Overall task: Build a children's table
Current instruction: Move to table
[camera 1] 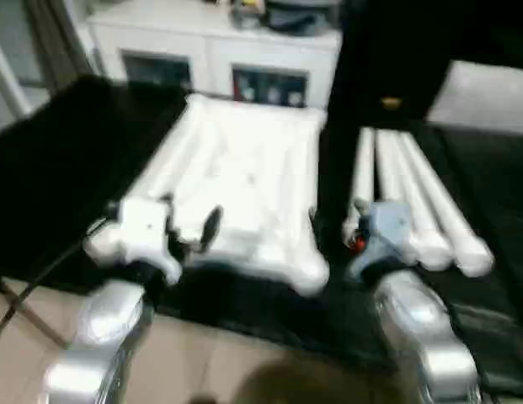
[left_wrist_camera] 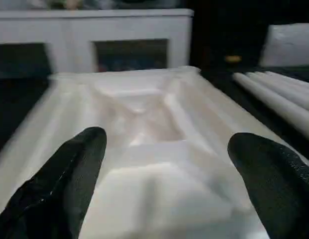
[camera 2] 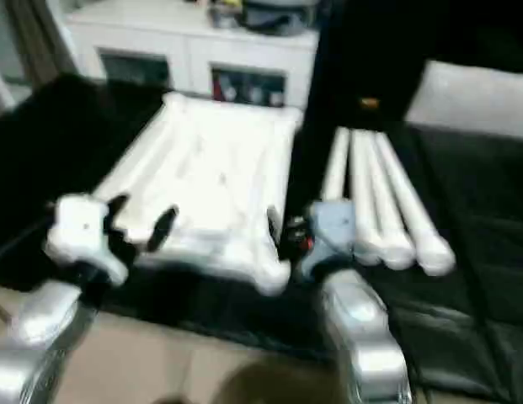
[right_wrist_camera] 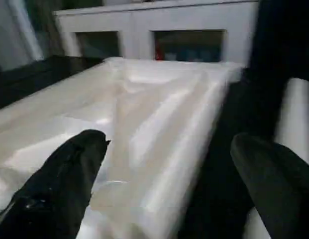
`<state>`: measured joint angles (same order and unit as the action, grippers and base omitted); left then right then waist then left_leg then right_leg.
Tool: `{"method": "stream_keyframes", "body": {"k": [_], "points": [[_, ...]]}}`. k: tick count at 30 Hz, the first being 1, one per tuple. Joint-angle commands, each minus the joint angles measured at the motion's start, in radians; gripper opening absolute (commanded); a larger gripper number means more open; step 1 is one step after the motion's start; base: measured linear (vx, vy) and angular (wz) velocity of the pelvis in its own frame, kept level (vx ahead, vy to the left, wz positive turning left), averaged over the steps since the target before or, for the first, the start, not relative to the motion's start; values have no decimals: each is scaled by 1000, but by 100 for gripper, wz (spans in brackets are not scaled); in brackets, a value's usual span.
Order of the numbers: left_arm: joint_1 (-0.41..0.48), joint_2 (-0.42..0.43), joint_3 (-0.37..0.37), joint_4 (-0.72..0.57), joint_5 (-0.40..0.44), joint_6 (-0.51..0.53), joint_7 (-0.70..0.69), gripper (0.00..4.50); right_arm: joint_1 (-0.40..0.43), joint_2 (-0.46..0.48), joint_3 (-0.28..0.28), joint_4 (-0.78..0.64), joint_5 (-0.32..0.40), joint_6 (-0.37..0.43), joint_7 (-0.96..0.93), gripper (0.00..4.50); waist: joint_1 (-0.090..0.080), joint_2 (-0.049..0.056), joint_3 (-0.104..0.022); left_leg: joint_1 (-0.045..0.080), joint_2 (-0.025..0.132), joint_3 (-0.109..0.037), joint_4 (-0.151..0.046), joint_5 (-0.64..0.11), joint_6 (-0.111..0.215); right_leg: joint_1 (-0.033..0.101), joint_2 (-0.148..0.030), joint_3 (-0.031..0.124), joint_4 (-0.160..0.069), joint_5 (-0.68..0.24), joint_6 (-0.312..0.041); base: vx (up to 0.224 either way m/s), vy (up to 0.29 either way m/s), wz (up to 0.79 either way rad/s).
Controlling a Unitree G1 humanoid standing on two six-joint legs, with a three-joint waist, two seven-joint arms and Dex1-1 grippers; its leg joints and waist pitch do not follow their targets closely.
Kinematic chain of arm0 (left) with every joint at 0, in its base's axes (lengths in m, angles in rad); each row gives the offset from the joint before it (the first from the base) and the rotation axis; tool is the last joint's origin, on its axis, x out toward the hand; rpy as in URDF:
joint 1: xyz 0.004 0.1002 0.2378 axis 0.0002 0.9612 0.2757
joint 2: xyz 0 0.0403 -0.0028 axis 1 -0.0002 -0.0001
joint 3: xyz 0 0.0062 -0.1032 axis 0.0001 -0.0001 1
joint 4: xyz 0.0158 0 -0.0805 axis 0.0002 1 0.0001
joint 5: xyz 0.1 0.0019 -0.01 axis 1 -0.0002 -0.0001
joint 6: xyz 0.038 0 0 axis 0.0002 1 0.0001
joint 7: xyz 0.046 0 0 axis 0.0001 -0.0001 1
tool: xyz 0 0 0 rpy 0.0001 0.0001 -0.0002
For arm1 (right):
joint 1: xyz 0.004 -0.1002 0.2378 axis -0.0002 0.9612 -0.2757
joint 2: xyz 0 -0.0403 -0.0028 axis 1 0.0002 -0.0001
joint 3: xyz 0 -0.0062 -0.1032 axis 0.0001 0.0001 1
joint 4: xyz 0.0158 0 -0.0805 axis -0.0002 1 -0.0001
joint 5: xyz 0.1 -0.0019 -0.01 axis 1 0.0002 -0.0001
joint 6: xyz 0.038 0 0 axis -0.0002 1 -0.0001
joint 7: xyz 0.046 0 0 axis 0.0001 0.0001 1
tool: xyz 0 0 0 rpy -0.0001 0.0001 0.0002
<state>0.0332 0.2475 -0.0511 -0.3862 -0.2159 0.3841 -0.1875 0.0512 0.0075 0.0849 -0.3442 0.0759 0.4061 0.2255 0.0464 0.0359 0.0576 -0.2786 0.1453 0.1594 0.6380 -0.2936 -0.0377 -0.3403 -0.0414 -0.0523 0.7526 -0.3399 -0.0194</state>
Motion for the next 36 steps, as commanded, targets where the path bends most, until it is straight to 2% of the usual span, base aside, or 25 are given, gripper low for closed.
{"method": "stream_keyframes", "body": {"k": [1, 2, 3, 4, 5, 6, 7, 8, 9, 10, 11, 13, 14, 15, 16, 17, 18, 20, 21, 22, 23, 24, 26, 30, 36], "points": [[-16, -23, -30, 15, 11, -13, -8, 446, 9, -30, -27, -40, -14, -5, -8, 449, -31, 8, -40, 38, 142, -118, -184, -379, 25, -53, -34, -21, -23, 134, 20, 189, 10, -23], [-17, -26, -32, 19, 14, -11, -5, 446, 12, -31, -27, -44, -18, -5, -12, 449, -58, 0, -63, 77, 83, -74, -117, -170, 158, -90, -70, -2, -118, 280, -2, 189, 10, -23], [-18, -28, -35, 27, 24, -17, 0, 446, 17, -27, -31, -58, -12, 6, -20, 449, -52, -57, -83, -48, -19, -20, -48, -21, 189, 32, -109, 69, -163, 442, -23, 180, -55, 12], [-18, -28, -35, 27, 25, -17, 0, 446, 17, -27, -31, -58, -12, 6, -21, 449, -23, -39, -71, -79, -30, -24, -1, -21, 167, 62, -201, 142, -198, 478, -102, 179, -63, -1], [-18, -26, -36, 33, 29, -18, 0, 446, 16, -19, -38, -68, -8, 14, -37, 449, -26, -63, -103, -140, -2, -74, 27, 144, 114, 130, -219, 165, -139, 893, -187, 179, -63, -1], [-17, -28, -34, 34, 30, -20, 4, 446, 14, -15, -41, -70, -5, 18, -41, 449, -26, -58, -109, -148, -15, -72, -21, 306, 59, 123, -137, 108, -79, 1385, -151, 122, -55, -6], [-12, -48, -18, 37, 3, -16, 10, 446, 7, -11, -45, -74, -11, 39, -59, 449, -26, -45, -107, -140, -22, -65, -34, 360, 40, 103, -102, 91, -75, 1488, -126, 0, 0, 0], [-10, -56, -11, 38, -9, -14, 11, 446, 5, -8, -46, -75, -13, 56, -67, 449, -34, -25, -100, -139, -24, -61, -36, 377, 43, 86, -80, 80, -80, 1427, -94, 55, -35, 0], [-10, -55, -15, 40, 1, -20, 15, 446, -2, -6, -47, -74, 2, 88, -61, 449, -23, -12, -111, -100, -5, -42, -10, 306, 40, 60, -80, 121, -103, 1296, -80, 0, 0, 0], [-10, -53, -19, 41, 12, -25, 16, 446, -5, -6, -48, -75, 16, 108, -57, 449, -20, -26, -106, -94, 2, -35, -16, 249, 43, 51, -74, 128, -112, 1187, -87, 0, 0, 0], [-10, -53, -26, 41, 20, -19, 18, 446, -10, -6, -47, -70, 19, 116, -59, 449, -8, -24, -96, -70, 10, -9, -5, 96, 23, 25, -73, 182, -149, 920, -114, 4, 69, -3], [-16, -45, -44, 43, 67, -16, 34, 446, -25, -21, -34, -56, 12, 116, -48, 449, 27, -36, -76, -78, 16, -19, 14, -98, -33, 32, -80, 272, -208, 512, -155, -51, 151, -43], [-15, -56, -39, 44, 64, -13, 43, 446, -32, -31, -26, -48, 11, 118, -35, 449, 30, -14, -65, -45, 50, -24, -49, -88, -120, -9, -3, 238, -186, 321, -116, -67, 146, -45], [-15, -62, -36, 43, 58, -10, 46, 446, -34, -35, -24, -46, 12, 121, -31, 449, 10, 12, -65, 30, 110, -18, -107, -68, -209, -98, 52, 126, -124, 127, -34, -90, 148, -48], [-13, -69, -28, 40, 52, -12, 53, 446, -39, -41, -20, -42, 7, 118, -27, 449, -3, 3, -68, 44, 139, -14, -123, -51, -214, -98, 43, 100, -117, 88, -23, -106, 99, -32], [-11, -74, -23, 36, 52, -11, 59, 446, -44, -45, -18, -40, 5, 119, -25, 449, -18, 9, -38, -38, 158, -86, -179, -115, -162, -36, -7, 67, -109, 84, -30, -106, 99, -32], [-3, -90, -3, 27, 35, 2, 72, 446, -52, -51, -16, -34, 7, 125, -16, 449, -24, 15, -38, -16, 200, -78, -200, -168, -131, -61, -16, 36, -105, 60, -63, -86, 38, 0], [2, -78, -6, 17, 45, 18, 73, 446, -63, -61, -14, -26, 7, 134, -7, 449, -51, 13, -58, -15, 198, -97, -167, -77, 20, -39, -50, 18, -112, 100, -87, -62, -34, 9], [6, -69, -12, 12, 49, 20, 65, 446, -67, -68, -14, -23, 13, 127, 5, 449, -58, -13, -65, -29, 141, -53, -114, -41, 110, -26, -77, 36, -162, 150, -167, -87, -93, -1], [7, -64, -16, 9, 53, 18, 58, 446, -70, -73, -14, -21, 15, 121, 10, 449, -59, -29, -66, -66, 84, -24, -82, -27, 133, 1, -93, 52, -196, 151, -216, -96, -115, 1], [8, -61, -15, 4, 50, 17, 49, 446, -71, -77, -15, -20, 20, 109, 18, 449, -36, -43, -66, -79, 30, -1, -45, -65, 95, 8, -122, 79, -243, -74, -192, -96, -115, 1], [8, -59, -13, -1, 48, 20, 44, 446, -70, -76, -20, -24, 44, 104, 34, 449, -29, -61, -63, -89, 41, -18, -58, -41, 58, 17, -131, 93, -243, -273, -89, -68, -118, 2], [5, -55, -7, -6, 41, 24, 32, 446, -65, -42, -57, -42, 136, 97, 65, 449, -27, -53, -62, -82, 54, -21, -77, -36, 34, -4, -109, 85, -242, -364, -14, -46, -106, 2], [-9, -10, -16, -27, 13, 62, -34, 446, -60, -74, -48, -58, 139, 124, 88, 449, -27, -31, -56, -77, 71, -27, -104, -108, -16, -14, -75, 65, -228, -236, -42, -20, -47, 1], [-30, 115, -72, -26, -32, 80, -229, 446, -62, -159, 2, -59, 93, 89, 154, 449, -20, -14, -61, -71, 73, -25, -104, -60, -32, -5, -78, 65, -208, 13, -129, 0, 0, 0]]}}
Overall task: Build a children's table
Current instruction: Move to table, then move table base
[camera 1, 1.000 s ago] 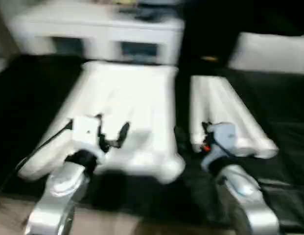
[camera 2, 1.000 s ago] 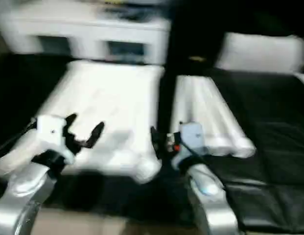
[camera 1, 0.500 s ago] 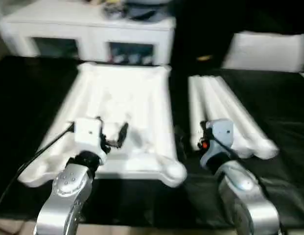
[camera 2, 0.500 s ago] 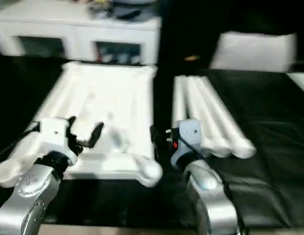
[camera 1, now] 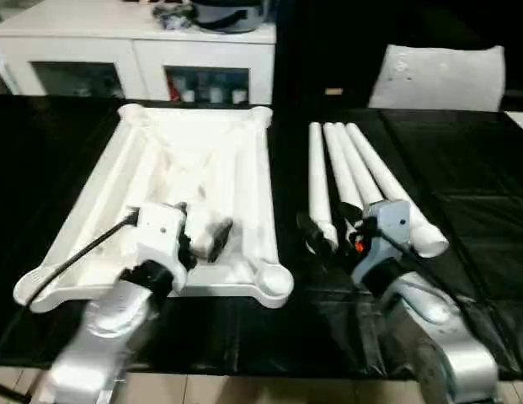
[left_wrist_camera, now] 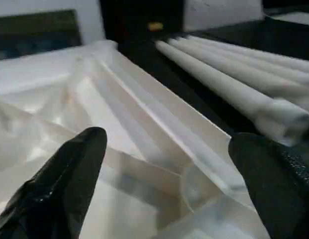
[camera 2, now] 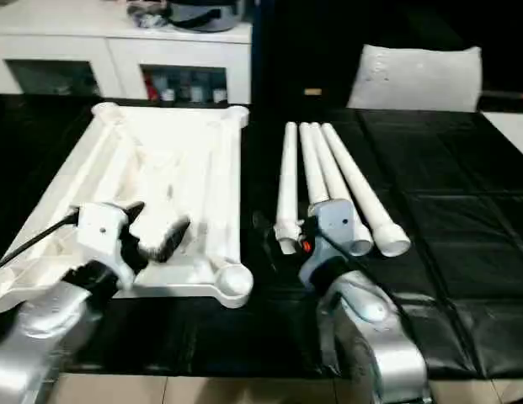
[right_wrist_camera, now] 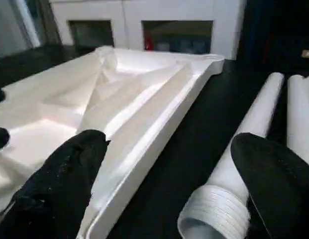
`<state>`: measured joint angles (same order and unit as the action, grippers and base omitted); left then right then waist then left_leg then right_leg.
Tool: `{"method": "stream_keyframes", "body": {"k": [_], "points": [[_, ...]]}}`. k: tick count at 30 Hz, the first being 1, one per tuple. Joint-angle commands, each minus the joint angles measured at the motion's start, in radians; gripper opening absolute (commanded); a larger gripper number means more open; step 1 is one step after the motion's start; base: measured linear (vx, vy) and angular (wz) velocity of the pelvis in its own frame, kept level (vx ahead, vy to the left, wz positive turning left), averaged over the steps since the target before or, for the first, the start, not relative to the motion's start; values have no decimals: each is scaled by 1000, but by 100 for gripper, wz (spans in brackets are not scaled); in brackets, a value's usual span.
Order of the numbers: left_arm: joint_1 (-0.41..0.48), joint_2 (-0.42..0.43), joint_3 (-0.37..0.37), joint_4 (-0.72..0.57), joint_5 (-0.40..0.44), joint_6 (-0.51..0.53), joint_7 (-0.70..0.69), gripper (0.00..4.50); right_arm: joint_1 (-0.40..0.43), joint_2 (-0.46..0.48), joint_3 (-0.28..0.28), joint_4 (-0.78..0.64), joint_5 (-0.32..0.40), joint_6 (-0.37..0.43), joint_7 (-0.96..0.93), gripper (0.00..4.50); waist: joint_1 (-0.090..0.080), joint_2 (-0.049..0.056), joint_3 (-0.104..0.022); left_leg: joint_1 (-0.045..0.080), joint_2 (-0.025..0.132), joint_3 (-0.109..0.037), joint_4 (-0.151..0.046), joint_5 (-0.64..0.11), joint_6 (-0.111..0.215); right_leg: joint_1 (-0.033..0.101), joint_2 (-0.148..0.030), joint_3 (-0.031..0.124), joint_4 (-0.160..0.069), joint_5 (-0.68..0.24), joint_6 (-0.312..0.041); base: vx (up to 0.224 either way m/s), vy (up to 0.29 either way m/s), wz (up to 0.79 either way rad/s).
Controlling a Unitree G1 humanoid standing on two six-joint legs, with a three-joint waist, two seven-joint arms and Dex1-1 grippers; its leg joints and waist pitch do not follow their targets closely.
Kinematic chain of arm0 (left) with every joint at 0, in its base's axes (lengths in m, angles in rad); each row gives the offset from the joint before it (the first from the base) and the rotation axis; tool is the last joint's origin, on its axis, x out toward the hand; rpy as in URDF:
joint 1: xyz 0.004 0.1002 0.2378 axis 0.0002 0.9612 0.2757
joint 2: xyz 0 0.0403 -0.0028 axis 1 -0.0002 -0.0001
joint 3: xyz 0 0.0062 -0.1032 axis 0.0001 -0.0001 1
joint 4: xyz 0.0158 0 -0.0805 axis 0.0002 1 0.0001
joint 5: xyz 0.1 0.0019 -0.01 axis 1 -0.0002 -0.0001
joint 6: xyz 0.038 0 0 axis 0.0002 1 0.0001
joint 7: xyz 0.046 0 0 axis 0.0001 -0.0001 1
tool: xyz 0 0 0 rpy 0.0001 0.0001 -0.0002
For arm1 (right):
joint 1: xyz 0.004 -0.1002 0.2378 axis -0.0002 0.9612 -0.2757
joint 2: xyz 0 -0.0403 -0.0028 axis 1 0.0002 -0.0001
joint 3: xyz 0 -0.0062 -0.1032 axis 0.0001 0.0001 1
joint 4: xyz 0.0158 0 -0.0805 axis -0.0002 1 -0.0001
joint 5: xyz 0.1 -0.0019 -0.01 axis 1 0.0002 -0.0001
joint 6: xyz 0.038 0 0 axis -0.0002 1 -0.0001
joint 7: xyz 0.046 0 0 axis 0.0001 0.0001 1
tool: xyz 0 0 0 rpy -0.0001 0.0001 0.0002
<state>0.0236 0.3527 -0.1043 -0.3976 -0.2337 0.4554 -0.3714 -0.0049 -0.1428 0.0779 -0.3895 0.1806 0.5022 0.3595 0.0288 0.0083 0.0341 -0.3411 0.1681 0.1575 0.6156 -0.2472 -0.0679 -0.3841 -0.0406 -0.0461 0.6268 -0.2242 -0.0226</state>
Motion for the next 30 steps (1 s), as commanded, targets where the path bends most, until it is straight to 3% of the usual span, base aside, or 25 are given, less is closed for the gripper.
{"method": "stream_keyframes", "body": {"k": [1, 2, 4, 6, 7, 12, 14, 16, 19, 24, 30], "points": [[-24, 28, -27, -13, -22, 5, -81, 446, -7, -23, 15, -14, -17, -10, 31, 449, -1, 13, -37, -10, 50, -23, -81, -100, 0, 41, -79, 60, -80, -91, -131, 0, 0, 0], [-29, 59, -34, -14, -40, 17, -133, 446, -8, -44, 16, -22, -2, 6, 54, 449, 1, 22, -37, -10, 50, -23, -80, -91, 2, 43, -81, 61, -76, -69, -143, 0, 0, 0], [-35, 92, -37, -14, -60, 28, -187, 430, -8, -72, 18, -36, 24, 26, 84, 450, 3, 18, -36, -10, 49, -22, -80, -94, 5, 47, -81, 61, -76, -66, -153, 0, 0, 0], [-44, 169, -51, -4, -82, 13, -301, 430, 0, -149, 33, -64, 62, 35, 181, 450, 2, 23, -33, -11, 49, -22, -80, -102, 12, 51, -83, 61, -78, -93, -158, 0, 0, 0], [-47, 190, -57, 0, -88, 12, -329, 406, 2, -167, 37, -68, 70, 35, 204, 450, 4, 23, -33, -10, 48, -21, -78, -99, 17, 51, -84, 61, -79, -99, -155, 0, 0, 0], [-98, 278, -137, 50, -85, 45, -492, 363, 21, -260, 46, -83, 105, 64, 313, 450, 4, 23, -28, -7, 52, -21, -82, -103, 30, 46, -85, 61, -84, -169, -156, 0, 0, 0], [-126, 294, -164, 89, -63, 36, -522, 343, 23, -285, 57, -87, 111, 72, 336, 450, 3, 28, -28, -6, 50, -20, -81, -113, 26, 45, -86, 62, -85, -192, -155, 0, 0, 0], [-139, 298, -175, 111, -47, 26, -529, 318, 24, -296, 63, -91, 112, 75, 345, 450, 3, 25, -28, -5, 50, -20, -81, -121, 23, 47, -86, 62, -88, -212, -147, 0, 0, 0], [-212, 305, -211, 230, 19, -52, -568, 296, 34, -354, 90, -121, 124, 115, 378, 450, 5, 25, -32, -6, 48, -20, -78, -85, 32, 49, -84, 62, -88, -170, -146, 0, 0, 0], [-275, 308, -236, 315, 45, -83, -603, 257, 45, -377, 105, -131, 112, 107, 391, 450, 5, 24, -37, -9, 52, -21, -75, -66, 28, 54, -91, 62, -77, -108, -177, 0, 0, 0], [-315, 315, -273, 380, 66, -96, -672, 214, 53, -423, 129, -158, 131, 121, 432, 450, 7, 28, -35, -6, 54, -20, -75, -75, 33, 54, -91, 63, -81, -120, -185, 0, 0, 0]]}}
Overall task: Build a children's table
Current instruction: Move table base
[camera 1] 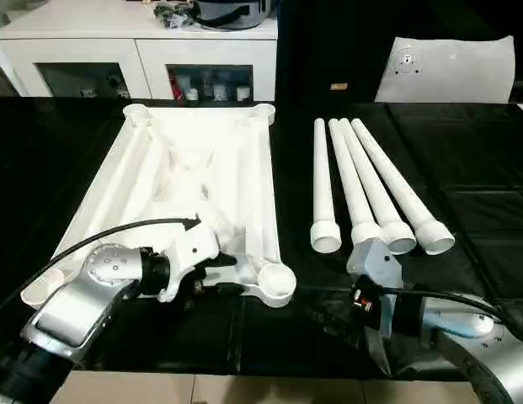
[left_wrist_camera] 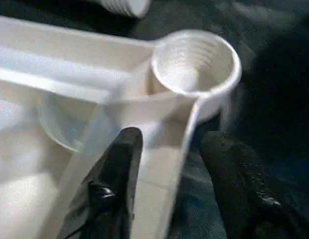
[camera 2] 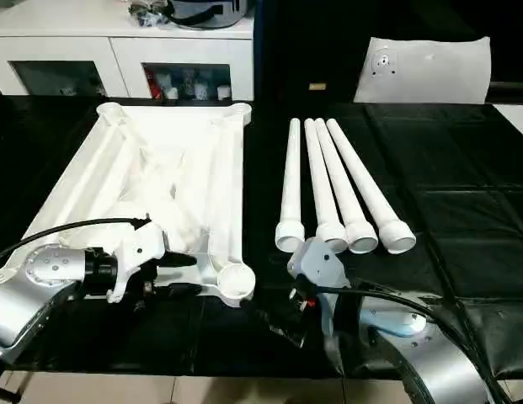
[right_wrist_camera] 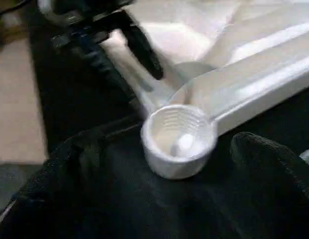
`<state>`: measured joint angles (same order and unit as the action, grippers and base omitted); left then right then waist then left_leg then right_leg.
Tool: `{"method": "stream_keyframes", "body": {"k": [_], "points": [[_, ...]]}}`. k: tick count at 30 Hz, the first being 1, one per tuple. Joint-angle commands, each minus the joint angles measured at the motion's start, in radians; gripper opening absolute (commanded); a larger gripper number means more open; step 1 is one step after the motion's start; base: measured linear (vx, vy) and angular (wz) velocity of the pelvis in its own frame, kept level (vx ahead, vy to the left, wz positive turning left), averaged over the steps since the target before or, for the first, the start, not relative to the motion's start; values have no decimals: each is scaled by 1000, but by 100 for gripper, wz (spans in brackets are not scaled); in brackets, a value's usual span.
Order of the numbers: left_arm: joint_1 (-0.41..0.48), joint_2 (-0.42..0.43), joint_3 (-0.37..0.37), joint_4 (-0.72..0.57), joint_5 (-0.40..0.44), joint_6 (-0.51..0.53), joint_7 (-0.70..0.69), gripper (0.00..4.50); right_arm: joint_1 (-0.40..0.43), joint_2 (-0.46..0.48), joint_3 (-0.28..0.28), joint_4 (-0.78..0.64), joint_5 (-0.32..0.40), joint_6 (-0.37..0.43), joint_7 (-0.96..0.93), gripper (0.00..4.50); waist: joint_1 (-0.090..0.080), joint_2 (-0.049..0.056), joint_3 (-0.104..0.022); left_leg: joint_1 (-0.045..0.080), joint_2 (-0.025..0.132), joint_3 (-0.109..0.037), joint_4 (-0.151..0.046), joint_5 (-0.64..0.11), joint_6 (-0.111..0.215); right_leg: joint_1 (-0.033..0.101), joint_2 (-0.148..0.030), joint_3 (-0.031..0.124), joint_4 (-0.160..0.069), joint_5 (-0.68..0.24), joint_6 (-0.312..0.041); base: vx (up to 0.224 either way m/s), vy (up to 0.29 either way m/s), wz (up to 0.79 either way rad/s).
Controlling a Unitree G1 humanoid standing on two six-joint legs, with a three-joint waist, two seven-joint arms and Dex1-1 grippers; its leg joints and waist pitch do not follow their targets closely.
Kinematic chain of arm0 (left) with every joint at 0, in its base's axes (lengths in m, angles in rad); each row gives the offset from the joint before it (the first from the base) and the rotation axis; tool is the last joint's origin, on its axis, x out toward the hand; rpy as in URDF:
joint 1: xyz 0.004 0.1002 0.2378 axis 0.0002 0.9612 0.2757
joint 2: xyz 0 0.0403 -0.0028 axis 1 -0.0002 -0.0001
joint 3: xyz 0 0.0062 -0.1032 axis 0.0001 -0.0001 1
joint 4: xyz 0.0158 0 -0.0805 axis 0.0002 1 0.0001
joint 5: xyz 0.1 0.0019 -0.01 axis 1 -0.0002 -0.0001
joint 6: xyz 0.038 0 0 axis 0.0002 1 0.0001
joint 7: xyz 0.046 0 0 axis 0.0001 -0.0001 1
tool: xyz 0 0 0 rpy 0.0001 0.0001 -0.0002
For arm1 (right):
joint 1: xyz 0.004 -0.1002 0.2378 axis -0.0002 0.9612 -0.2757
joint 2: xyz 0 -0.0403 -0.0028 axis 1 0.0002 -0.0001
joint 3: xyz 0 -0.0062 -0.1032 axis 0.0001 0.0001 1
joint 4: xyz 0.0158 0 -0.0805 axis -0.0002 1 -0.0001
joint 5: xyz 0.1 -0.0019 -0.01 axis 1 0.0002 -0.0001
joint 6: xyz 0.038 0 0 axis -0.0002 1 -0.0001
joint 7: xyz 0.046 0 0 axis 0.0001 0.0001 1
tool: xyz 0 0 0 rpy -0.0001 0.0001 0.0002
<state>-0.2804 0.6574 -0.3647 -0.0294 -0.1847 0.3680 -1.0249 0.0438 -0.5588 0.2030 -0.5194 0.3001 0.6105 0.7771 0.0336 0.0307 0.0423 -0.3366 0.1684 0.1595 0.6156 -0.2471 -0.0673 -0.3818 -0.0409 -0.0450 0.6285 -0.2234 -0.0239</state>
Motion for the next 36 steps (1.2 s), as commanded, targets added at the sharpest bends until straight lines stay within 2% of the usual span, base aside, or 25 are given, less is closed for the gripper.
{"method": "stream_keyframes", "body": {"k": [1, 2, 3, 7, 9, 10, 12, 20, 27, 34, 35, 36], "points": [[-14, 10, -15, 19, 21, -15, -23, 201, 3, -9, 5, -30, 12, 16, 15, 450, 1, 5, -43, -10, 54, -22, -75, -77, 31, 51, -91, 62, -82, -120, -186, 0, 0, 0], [-15, 11, -17, 23, 25, -19, -25, 201, 2, -9, 6, -31, 11, 17, 14, 450, 2, 5, -44, -11, 54, -22, -75, -80, 31, 52, -92, 62, -82, -124, -187, 0, 0, 0], [-16, 11, -18, 24, 26, -20, -26, 178, 2, -9, 6, -31, 11, 18, 13, 450, 2, 4, -44, -11, 55, -22, -76, -81, 31, 52, -93, 62, -82, -126, -188, 0, 0, 0], [-22, 11, -23, 40, 34, -26, -37, 160, -6, -12, 15, -33, 10, 23, 12, 450, 1, 3, -43, -11, 55, -22, -76, -86, 29, 51, -92, 62, -84, -137, -193, 0, 0, 0], [-25, 10, -23, 48, 41, -34, -36, 128, -7, -16, 20, -33, 9, 23, 12, 450, 1, 4, -43, -11, 55, -22, -77, -85, 28, 50, -92, 62, -83, -138, -193, 0, 0, 0], [-27, 7, -22, 55, 46, -39, -36, 125, -7, -20, 24, -33, 12, 24, 13, 450, 1, -1, -44, -11, 55, -22, -76, -80, 29, 51, -92, 62, -82, -129, -193, 0, 0, 0], [-29, 3, -19, 65, 53, -46, -37, 107, -7, -25, 29, -34, 12, 26, 14, 450, 2, 2, -43, -12, 55, -22, -75, -75, 31, 52, -93, 62, -82, -128, -192, 0, 0, 0], [-30, -1, -20, 89, 82, -76, -35, 38, -6, -31, 48, -28, 5, 20, 17, 450, 2, 1, -42, -13, 56, -23, -77, -81, 31, 51, -94, 62, -83, -142, -189, 0, 0, 0], [-29, -36, 17, 108, 88, -88, 19, 4, -15, -19, 42, -19, 6, 14, -4, 450, -4, -2, -43, -16, 55, -23, -75, -70, 36, 54, -95, 62, -82, -121, -198, 0, 0, 0], [-35, -56, 32, 119, 90, -116, 32, 4, -37, -3, 41, 5, -15, 2, -29, 450, -6, -1, -43, -13, 54, -22, -75, -75, 34, 51, -93, 62, -85, -146, -192, 0, 0, 0], [-39, -58, 33, 128, 98, -123, 38, 4, -40, -1, 39, 5, -16, 1, -33, 450, -6, -5, -43, -13, 56, -22, -76, -76, 35, 51, -93, 62, -84, -140, -193, 0, 0, 0], [-40, -59, 34, 131, 101, -127, 41, 4, -41, 0, 38, 6, -15, 1, -35, 450, -4, -2, -43, -12, 56, -21, -75, -74, 36, 50, -94, 63, -83, -136, -195, 0, 0, 0]]}}
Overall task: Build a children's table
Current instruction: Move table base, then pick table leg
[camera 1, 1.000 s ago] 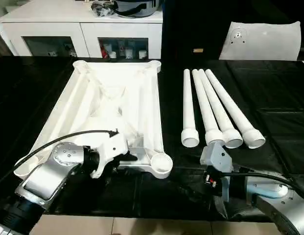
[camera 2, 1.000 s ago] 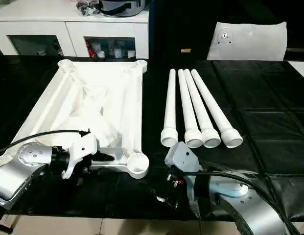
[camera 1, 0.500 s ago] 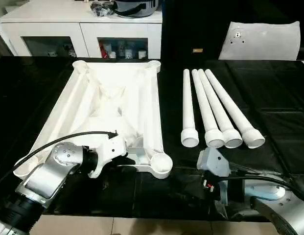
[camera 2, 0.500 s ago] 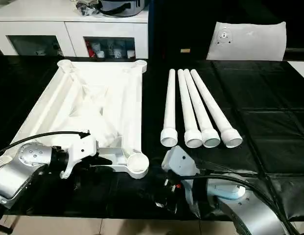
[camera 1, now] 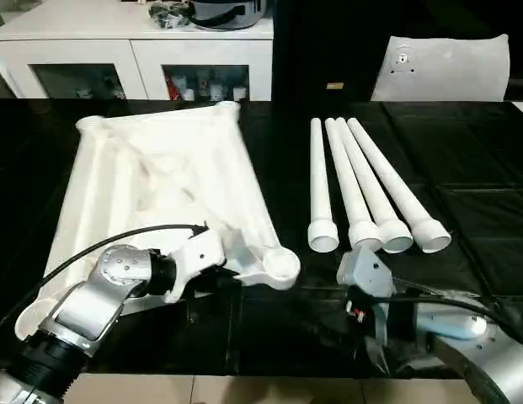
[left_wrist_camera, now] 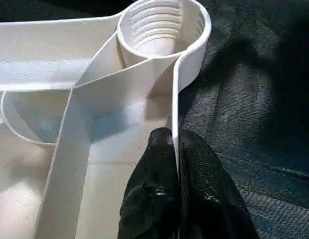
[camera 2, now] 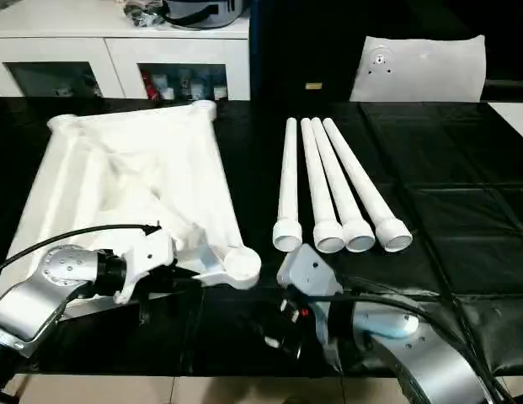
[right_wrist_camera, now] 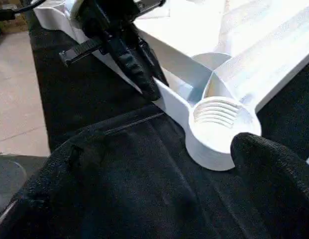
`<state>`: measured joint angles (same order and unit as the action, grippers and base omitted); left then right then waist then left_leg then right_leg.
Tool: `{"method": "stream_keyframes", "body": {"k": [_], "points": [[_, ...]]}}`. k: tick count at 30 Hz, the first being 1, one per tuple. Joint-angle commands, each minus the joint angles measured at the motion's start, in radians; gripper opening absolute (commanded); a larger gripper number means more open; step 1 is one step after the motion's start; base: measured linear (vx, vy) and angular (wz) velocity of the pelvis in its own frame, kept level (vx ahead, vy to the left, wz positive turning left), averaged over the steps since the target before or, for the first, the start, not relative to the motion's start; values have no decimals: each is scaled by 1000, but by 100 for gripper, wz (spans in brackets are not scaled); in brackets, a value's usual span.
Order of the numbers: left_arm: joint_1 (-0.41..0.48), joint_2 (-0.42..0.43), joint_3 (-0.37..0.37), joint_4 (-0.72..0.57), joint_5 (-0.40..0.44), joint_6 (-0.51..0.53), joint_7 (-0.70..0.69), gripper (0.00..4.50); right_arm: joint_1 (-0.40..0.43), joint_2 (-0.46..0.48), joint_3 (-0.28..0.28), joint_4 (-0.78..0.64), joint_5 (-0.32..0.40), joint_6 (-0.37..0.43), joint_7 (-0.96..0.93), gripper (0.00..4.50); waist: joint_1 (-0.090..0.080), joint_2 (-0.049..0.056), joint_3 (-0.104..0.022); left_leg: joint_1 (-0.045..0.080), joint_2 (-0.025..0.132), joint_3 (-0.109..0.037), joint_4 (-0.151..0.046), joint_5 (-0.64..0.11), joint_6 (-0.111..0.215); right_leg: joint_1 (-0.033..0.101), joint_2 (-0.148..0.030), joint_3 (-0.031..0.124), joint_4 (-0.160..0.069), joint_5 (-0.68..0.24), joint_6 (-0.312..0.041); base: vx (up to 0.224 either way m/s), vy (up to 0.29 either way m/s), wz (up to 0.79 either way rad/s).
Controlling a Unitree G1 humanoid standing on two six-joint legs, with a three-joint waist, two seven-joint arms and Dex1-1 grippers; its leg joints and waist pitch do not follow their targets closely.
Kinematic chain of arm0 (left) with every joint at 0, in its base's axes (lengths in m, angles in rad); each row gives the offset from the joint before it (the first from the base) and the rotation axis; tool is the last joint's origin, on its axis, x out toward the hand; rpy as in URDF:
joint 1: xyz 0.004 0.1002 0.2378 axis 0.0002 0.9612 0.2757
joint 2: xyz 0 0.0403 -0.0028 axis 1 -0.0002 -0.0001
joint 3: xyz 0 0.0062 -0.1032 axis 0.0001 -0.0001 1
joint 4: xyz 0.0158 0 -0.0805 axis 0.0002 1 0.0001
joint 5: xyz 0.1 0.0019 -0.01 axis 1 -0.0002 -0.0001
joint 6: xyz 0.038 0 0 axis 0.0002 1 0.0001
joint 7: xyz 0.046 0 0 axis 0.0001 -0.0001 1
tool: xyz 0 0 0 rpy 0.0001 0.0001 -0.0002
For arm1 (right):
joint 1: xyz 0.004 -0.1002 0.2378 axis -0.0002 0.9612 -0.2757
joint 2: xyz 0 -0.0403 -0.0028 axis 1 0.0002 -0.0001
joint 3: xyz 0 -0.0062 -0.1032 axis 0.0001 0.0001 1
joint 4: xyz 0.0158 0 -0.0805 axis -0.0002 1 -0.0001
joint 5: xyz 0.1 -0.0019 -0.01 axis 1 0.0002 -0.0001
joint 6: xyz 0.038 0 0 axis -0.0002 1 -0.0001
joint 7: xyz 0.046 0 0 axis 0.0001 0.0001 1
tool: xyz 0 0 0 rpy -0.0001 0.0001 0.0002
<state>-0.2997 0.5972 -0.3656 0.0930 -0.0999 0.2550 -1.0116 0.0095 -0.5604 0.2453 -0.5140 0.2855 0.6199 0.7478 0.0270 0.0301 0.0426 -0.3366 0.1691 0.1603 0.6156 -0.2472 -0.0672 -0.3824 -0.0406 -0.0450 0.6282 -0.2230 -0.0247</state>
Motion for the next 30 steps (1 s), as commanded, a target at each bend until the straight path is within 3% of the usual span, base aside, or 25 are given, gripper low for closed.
{"method": "stream_keyframes", "body": {"k": [1, 4, 5, 6, 8, 9, 12, 14, 15, 18, 23, 24, 25, 26, 28, 29, 30], "points": [[-24, -2, 39, 21, 25, -34, 40, 4, -10, 8, -9, 1, 3, -8, -13, 450, 3, -3, -43, -13, 55, -22, -75, -72, 37, 51, -94, 63, -83, -134, -194, 0, 0, 0], [-27, -13, 58, 21, 14, -60, 55, 4, -27, 55, -43, 8, 44, 14, -43, 450, 6, -3, -44, -14, 55, -22, -75, -64, 36, 52, -95, 63, -81, -125, -192, 0, 0, 0], [-26, -17, 65, 16, 3, -66, 50, 31, -32, 65, -50, 11, 48, 15, -51, 450, 5, -6, -44, -15, 54, -22, -75, -66, 37, 53, -97, 63, -81, -130, -192, 0, 0, 0], [-16, -20, 84, -17, -42, -58, 18, 31, -57, 111, -72, 38, 37, -16, -98, 450, 5, -7, -45, -14, 55, -21, -75, -58, 35, 50, -96, 63, -81, -129, -192, 0, 0, 0], [-10, -23, 98, -34, -67, -48, 10, 47, -76, 142, -90, 53, 61, 6, -116, 450, 5, -3, -48, -13, 55, -22, -75, -44, 23, 49, -96, 61, -76, -116, -201, 0, 0, 0], [-8, -24, 104, -37, -67, -55, 16, 69, -89, 153, -94, 63, 63, 9, -125, 450, 6, -2, -47, -10, 56, -19, -74, -43, 25, 45, -94, 62, -75, -85, -216, 0, 0, 0], [3, -18, 119, -61, -72, -56, 25, 90, -143, 199, -102, 113, 24, 1, -198, 450, 5, -1, -47, -11, 54, -19, -75, -31, 23, 47, -92, 60, -69, -56, -218, 0, 0, 0], [33, -11, 149, -115, -106, -22, 31, 117, -246, 278, -117, 223, -88, 34, -388, 450, 1, 0, -47, -11, 50, -18, -77, -16, -2, 44, -91, 59, -66, -58, -221, 0, 0, 0], [54, -9, 169, -154, -122, 5, 45, 117, -306, 308, -125, 284, -120, 109, -460, 450, -1, 1, -46, -11, 48, -20, -80, -24, -21, 47, -89, 57, -67, -85, -216, 0, 0, 0], [81, -7, 188, -213, -127, 47, 74, 141, -379, 343, -142, 365, -114, 175, -496, 450, -1, 3, -43, -9, 47, -16, -79, -56, -32, 47, -87, 62, -72, -115, -206, 0, 0, 0], [143, -18, 189, -349, -140, 149, 133, 186, -506, 390, -161, 553, -110, 229, -552, 450, 1, 2, -48, -10, 50, -14, -76, -14, -30, 49, -87, 62, -61, -32, -215, 0, 0, 0], [161, -29, 193, -392, -162, 179, 149, 195, -538, 399, -160, 609, -122, 232, -563, 450, 2, -8, -48, -10, 50, -12, -77, -17, -27, 49, -86, 61, -62, -33, -213, 0, 0, 0], [175, -36, 195, -421, -168, 194, 164, 201, -562, 409, -168, 655, -128, 227, -578, 450, 1, -4, -48, -10, 51, -13, -77, -16, -30, 50, -89, 61, -58, -33, -221, 0, 0, 0], [188, -41, 195, -455, -177, 226, 182, 207, -596, 418, -177, 713, -145, 217, -602, 450, 0, -11, -46, -12, 51, -10, -77, -14, -29, 49, -88, 61, -62, -37, -224, 0, 0, 0], [196, -42, 194, -478, -181, 247, 193, 207, -620, 426, -186, 754, -155, 209, -620, 450, 3, -5, -45, -9, 49, -8, -76, -19, -36, 45, -87, 62, -63, -56, -222, 0, 0, 0], [211, -40, 190, -512, -175, 275, 209, 207, -669, 434, -204, 844, -163, 191, -643, 450, 3, -12, -45, -11, 48, -8, -76, -18, -35, 48, -86, 62, -60, -53, -220, 0, 0, 0], [211, -40, 190, -512, -175, 275, 209, 207, -669, 434, -204, 844, -163, 191, -643, 450, 2, -13, -44, -11, 48, -8, -76, -19, -34, 47, -86, 61, -62, -63, -216, 0, 0, 0]]}}
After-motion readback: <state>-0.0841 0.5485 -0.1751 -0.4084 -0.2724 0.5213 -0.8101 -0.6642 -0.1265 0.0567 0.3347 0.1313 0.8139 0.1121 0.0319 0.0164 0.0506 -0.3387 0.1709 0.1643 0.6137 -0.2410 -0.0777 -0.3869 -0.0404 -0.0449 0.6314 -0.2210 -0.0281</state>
